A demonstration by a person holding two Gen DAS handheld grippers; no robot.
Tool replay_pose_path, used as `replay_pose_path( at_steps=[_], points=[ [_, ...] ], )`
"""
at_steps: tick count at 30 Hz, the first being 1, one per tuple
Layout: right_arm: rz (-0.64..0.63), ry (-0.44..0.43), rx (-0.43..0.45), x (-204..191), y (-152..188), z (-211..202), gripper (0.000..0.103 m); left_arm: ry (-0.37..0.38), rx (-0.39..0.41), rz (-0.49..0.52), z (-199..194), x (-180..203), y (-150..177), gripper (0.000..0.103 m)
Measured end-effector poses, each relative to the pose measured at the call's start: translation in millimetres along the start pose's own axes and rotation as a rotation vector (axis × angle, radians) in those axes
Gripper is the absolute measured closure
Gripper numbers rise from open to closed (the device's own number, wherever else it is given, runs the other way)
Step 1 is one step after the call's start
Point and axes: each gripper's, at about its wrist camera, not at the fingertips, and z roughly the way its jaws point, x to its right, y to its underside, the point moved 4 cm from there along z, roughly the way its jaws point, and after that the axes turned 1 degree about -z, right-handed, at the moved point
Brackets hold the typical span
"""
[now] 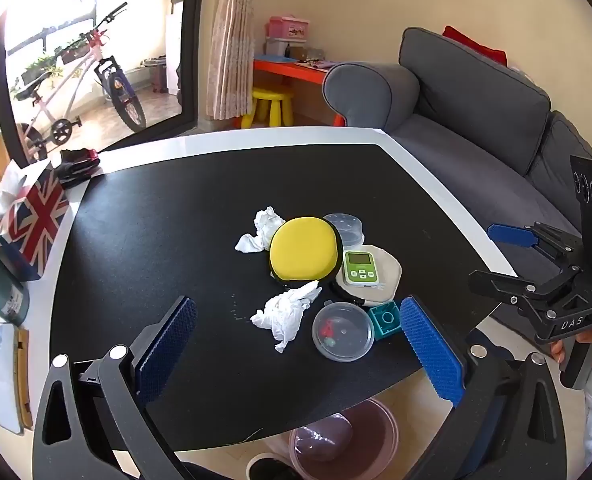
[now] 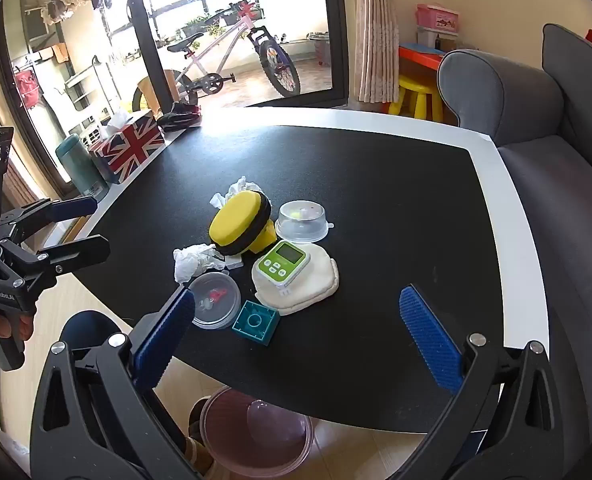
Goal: Collect trash
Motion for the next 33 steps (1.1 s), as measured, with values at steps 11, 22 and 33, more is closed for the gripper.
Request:
replay_pose_path(
  at_steps=[11, 22, 33],
  points=[
    [-0.002, 0.001, -0.002, 0.0, -0.7, -1.0, 0.003, -0.020, 0.000, 0.024, -1.3, 2.0, -0.6, 0.006],
    [-0.003, 0.003, -0.007, -0.3, 0.2, 2.7, 0.003, 0.017, -0.001, -0.019, -0.5, -5.1, -0.5, 0.006],
    [-0.003, 0.003, -0.008, -0.6, 0.7, 2.0, 0.003, 0.005, -0.007, -0.004, 1.5, -3.7, 0.8, 0.006]
  ],
)
